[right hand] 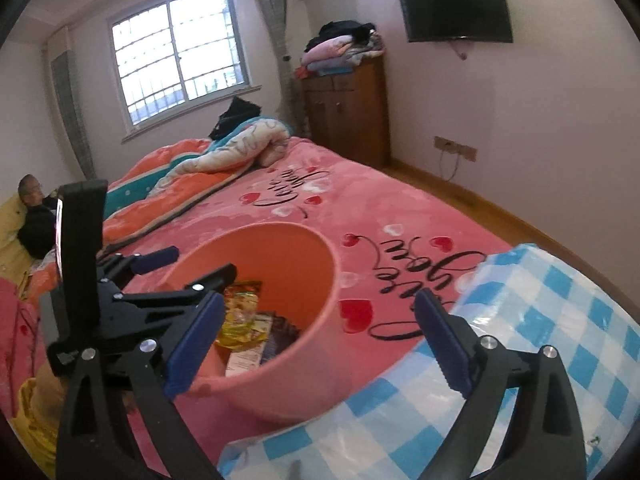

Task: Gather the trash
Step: 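Open both tools to drop the packets into the pink bucket, then move both open tools back over the table toward the last two packs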

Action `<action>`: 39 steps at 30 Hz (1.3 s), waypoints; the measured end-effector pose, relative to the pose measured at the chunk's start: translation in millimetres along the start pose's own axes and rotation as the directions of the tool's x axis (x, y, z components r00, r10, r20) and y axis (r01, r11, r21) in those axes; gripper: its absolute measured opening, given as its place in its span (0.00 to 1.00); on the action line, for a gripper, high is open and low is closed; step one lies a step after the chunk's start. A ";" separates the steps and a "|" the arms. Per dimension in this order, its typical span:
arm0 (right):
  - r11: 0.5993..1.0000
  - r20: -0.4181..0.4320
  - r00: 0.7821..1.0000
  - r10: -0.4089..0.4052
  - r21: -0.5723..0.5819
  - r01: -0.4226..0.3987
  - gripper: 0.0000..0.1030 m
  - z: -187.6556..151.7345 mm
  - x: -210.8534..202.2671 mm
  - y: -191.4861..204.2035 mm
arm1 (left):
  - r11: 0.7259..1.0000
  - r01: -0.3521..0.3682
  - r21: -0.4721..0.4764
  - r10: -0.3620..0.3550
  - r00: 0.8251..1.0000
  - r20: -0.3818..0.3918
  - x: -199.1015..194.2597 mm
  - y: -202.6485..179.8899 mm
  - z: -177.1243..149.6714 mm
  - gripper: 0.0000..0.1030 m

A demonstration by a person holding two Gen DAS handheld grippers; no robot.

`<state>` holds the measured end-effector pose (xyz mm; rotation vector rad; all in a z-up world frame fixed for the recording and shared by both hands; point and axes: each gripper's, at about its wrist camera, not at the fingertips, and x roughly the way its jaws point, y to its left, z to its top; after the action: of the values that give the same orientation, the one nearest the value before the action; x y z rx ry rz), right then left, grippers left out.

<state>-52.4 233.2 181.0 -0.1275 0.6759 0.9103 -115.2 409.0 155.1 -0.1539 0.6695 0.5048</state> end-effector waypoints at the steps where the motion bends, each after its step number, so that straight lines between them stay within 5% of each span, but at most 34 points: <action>1: 1.000 0.000 1.000 -0.005 0.006 0.005 0.91 -2.1 -2.8 -3.4 | 1.000 -0.004 0.005 0.004 1.000 0.006 -2.3 -2.0 0.0 0.85; 21: 0.986 0.042 0.988 -0.152 0.081 0.148 0.91 -50.9 -71.6 -49.6 | 0.990 0.071 0.126 -0.078 0.996 0.049 -42.9 -78.3 -5.2 0.87; 39: 0.940 0.040 0.959 -0.280 0.214 0.265 0.91 -108.9 -128.8 -110.4 | 0.946 0.200 0.255 -0.208 0.978 0.005 -57.6 -169.1 -32.5 0.87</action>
<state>-75.6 35.0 152.0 -0.0023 0.6654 0.5711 -88.2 229.6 162.1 0.0263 0.6721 0.2191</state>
